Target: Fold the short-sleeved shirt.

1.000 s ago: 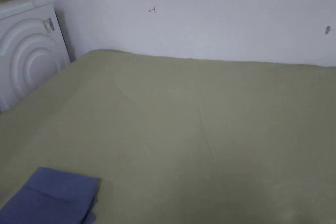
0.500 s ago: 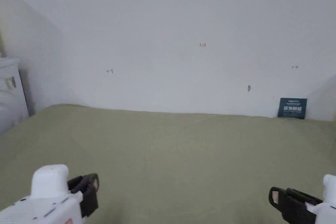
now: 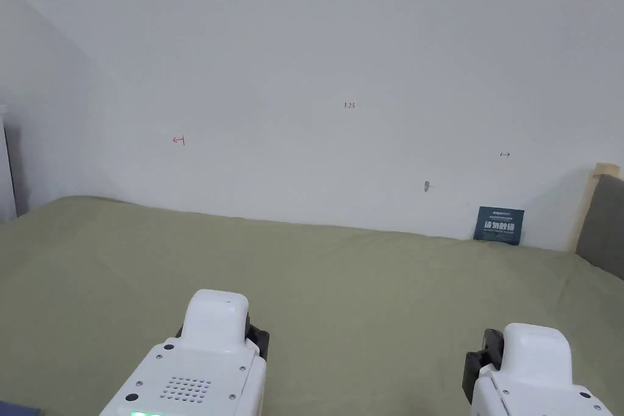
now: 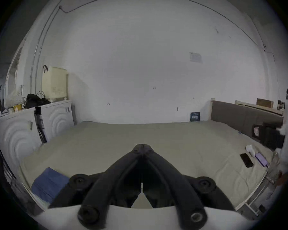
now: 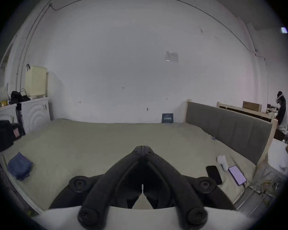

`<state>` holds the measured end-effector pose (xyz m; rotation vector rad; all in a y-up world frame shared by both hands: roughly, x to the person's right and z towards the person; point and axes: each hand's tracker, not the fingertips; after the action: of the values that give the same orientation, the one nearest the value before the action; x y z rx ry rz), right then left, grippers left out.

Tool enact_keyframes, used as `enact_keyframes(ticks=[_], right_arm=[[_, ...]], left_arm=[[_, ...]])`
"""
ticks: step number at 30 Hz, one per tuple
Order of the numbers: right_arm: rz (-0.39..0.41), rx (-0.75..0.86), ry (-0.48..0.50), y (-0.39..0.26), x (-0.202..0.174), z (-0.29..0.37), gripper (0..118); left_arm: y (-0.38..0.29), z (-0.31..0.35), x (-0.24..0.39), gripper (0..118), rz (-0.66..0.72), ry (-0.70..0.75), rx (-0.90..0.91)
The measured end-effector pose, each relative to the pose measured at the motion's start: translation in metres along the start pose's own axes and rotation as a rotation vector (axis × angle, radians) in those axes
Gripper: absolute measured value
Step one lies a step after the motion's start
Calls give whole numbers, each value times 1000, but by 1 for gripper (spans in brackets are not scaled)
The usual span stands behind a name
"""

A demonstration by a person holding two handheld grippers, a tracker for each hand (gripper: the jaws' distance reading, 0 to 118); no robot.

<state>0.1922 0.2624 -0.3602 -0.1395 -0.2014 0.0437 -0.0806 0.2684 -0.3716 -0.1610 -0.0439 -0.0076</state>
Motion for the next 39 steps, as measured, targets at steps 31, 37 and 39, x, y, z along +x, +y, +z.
enact_keyframes(ticks=[31,37,39], right_arm=[[-16,91,122,41,-11,13,110],[-24,125,269,47,-12,19,110],[-21,94,240,45,-14,15,110]], left_arm=[[33,6,-8,118,5,51,3],[38,6,-11,118,27,55,10],[39,5,-9,118,24,64,6]])
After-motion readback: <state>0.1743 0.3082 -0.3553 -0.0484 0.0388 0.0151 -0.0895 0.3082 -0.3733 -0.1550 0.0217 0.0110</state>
